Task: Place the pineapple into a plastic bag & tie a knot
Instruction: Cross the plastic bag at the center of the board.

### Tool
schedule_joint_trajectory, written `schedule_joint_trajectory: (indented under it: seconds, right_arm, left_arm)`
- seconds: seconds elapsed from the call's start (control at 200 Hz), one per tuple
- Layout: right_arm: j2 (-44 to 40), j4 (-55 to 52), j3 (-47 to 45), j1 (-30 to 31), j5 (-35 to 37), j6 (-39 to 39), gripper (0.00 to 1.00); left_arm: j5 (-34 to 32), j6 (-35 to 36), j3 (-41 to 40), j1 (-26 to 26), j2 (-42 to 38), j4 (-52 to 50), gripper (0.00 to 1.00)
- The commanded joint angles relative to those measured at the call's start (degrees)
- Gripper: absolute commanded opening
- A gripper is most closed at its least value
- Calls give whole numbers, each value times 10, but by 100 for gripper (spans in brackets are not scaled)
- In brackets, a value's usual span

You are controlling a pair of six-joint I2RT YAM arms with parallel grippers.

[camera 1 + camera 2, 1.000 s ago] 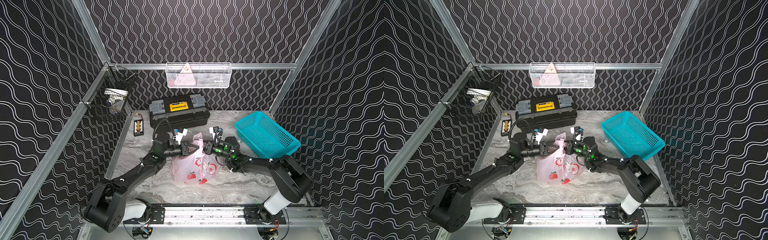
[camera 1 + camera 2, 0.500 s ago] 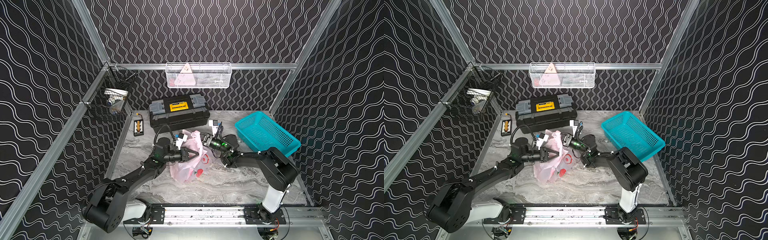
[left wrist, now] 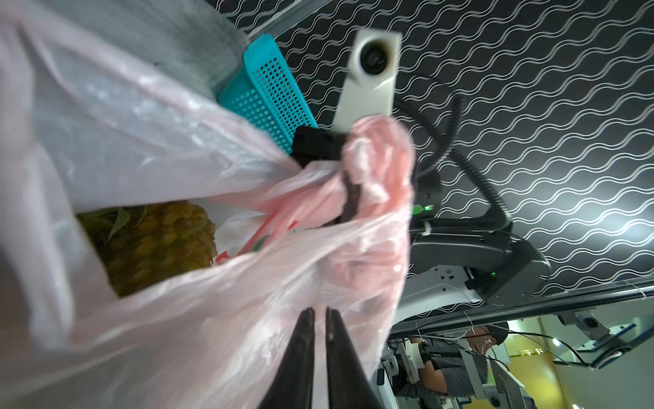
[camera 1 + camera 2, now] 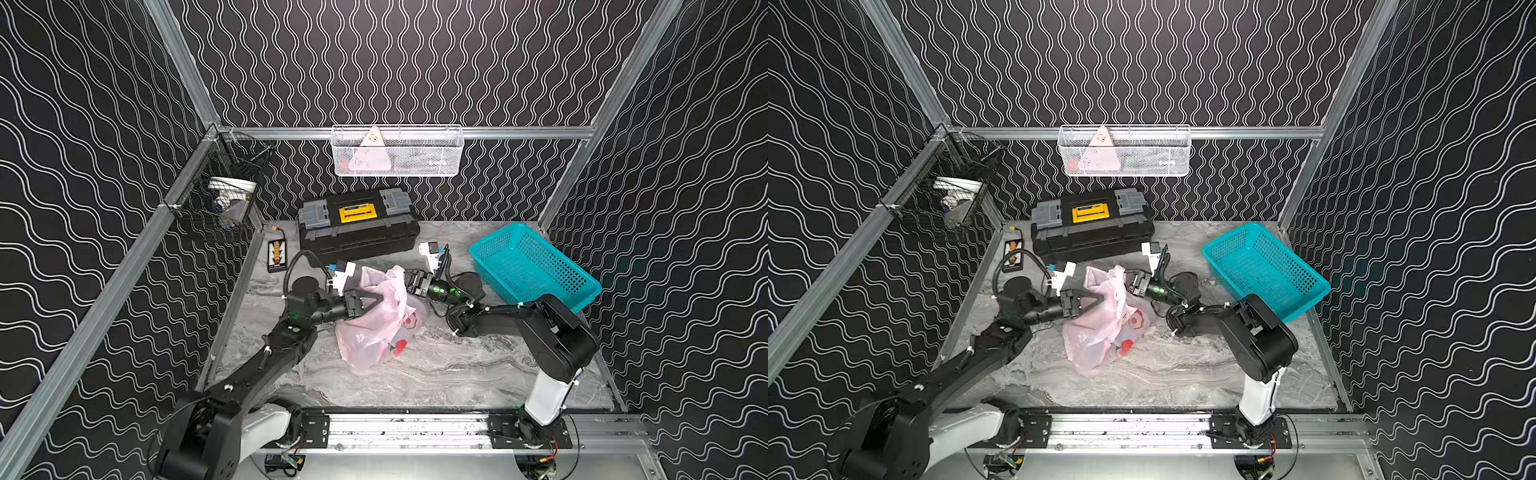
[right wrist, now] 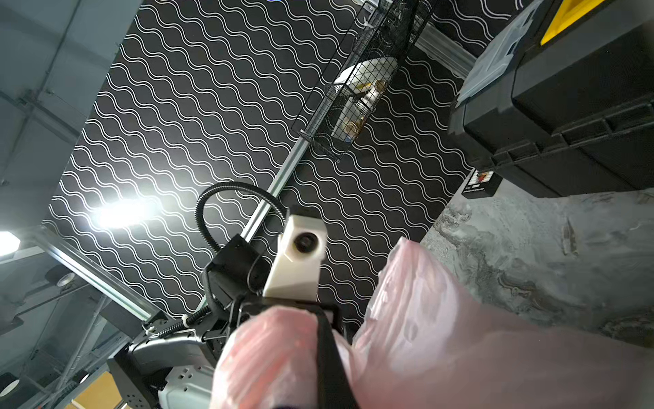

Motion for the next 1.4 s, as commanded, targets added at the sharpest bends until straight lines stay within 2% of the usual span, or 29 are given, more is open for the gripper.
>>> schedule_joint_trajectory:
  seconds: [0.0,0.095,0.16,0.265,0.435,0.515,0.681,0.801,0.956,1.036,1.276,1.396]
  right_arm:
    - [1,42,7,0,-9,10,0]
    - [1,42,4,0,-8,10,0]
    - [1,42,3,0,-8,10,0]
    - [5,42,4,0,-7,10,0]
    - [17,42,14,0,-5,11,0]
    - [20,42,14,0,-2,11,0]
    - [19,42,11,0,-6,12,0]
    - [15,42,5,0,-8,10,0]
    - [15,42,-1,0,-11,8,0]
    - [17,42,-2,0,-14,9,0]
    - [13,30,0,0,-17,2,0]
    - [11,26,-1,0,-18,-1,0]
  left_arm:
    - [-25,24,39,12,-31,-48,17]
    - [-91,71,89,14,-28,-143,19]
    - [-121,88,111,14,-8,-168,19]
    - [-101,84,124,3,53,-143,15]
    - [-105,98,110,-102,87,-123,14]
    - [-110,94,98,-124,81,-112,12]
    - [-134,117,101,-114,54,-168,12]
    - [-141,103,98,-82,50,-180,13]
    - [-96,24,63,-22,51,-83,19]
    - [-78,-8,61,-10,59,-39,21]
    - [-55,-78,73,-10,81,60,40]
    - [-49,-75,85,-10,85,25,47]
